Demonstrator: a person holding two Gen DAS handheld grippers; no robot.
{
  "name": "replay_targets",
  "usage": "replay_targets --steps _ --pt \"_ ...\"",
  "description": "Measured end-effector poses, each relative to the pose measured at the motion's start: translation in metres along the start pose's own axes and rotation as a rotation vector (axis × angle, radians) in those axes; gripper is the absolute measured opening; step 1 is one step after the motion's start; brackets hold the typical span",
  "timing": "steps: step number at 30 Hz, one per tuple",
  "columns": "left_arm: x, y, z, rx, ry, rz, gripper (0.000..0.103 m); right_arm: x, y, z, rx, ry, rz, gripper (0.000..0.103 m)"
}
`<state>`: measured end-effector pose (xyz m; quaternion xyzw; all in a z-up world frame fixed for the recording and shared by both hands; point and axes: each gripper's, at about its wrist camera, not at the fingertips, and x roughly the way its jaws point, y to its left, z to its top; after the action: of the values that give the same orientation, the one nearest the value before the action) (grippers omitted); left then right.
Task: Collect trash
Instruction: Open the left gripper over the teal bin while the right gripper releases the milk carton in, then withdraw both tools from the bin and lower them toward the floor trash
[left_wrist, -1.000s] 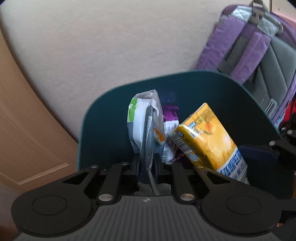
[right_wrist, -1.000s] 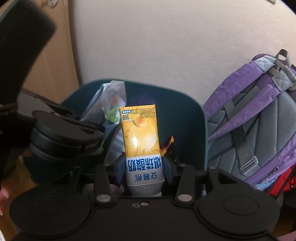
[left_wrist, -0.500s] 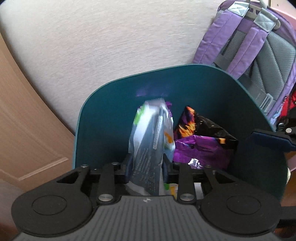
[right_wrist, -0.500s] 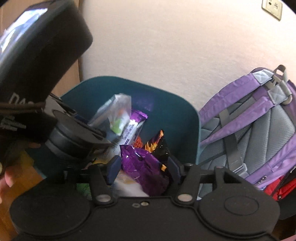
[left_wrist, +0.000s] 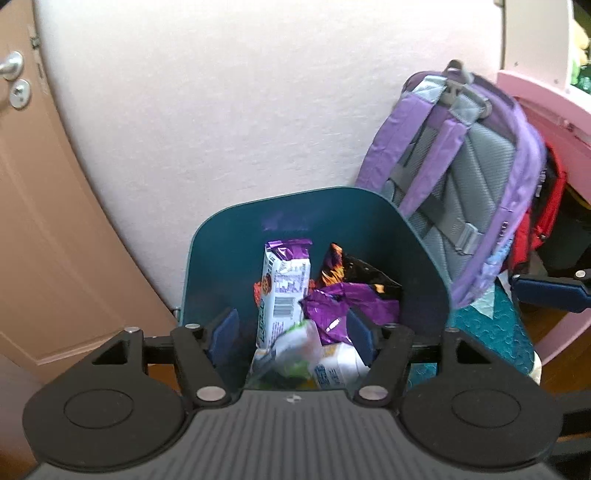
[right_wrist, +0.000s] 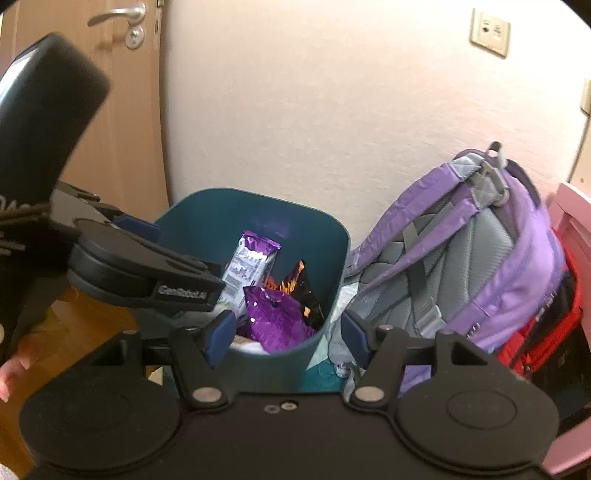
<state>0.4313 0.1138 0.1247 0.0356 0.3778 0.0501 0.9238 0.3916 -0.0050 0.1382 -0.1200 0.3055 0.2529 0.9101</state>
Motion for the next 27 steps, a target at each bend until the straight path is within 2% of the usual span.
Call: replay_targets --steps 10,12,16,20,27 --pt "-0.084 -0.019 -0.041 0.011 -0.07 -0.037 0.064 -0.071 -0.009 -0.045 0.031 -0.037 0.035 0.068" --pt "-0.097 -0.023 -0.051 0.014 -0.077 -0.042 0.069 -0.083 -0.012 -0.056 0.033 -0.045 0.039 0.07" --pt "-0.117 -0.033 -0.075 0.027 -0.09 -0.056 0.069 -0.104 -0.019 -0.081 0.054 -0.053 0.052 0.073" --pt "-0.126 -0.043 -0.105 0.041 -0.089 -0.078 0.081 -0.115 -0.024 -0.11 0.078 -0.045 0.071 0.081" --pt "-0.107 -0.07 -0.16 0.098 -0.049 -0.109 0.081 -0.098 -0.038 -0.178 0.125 0.02 0.089 0.092"
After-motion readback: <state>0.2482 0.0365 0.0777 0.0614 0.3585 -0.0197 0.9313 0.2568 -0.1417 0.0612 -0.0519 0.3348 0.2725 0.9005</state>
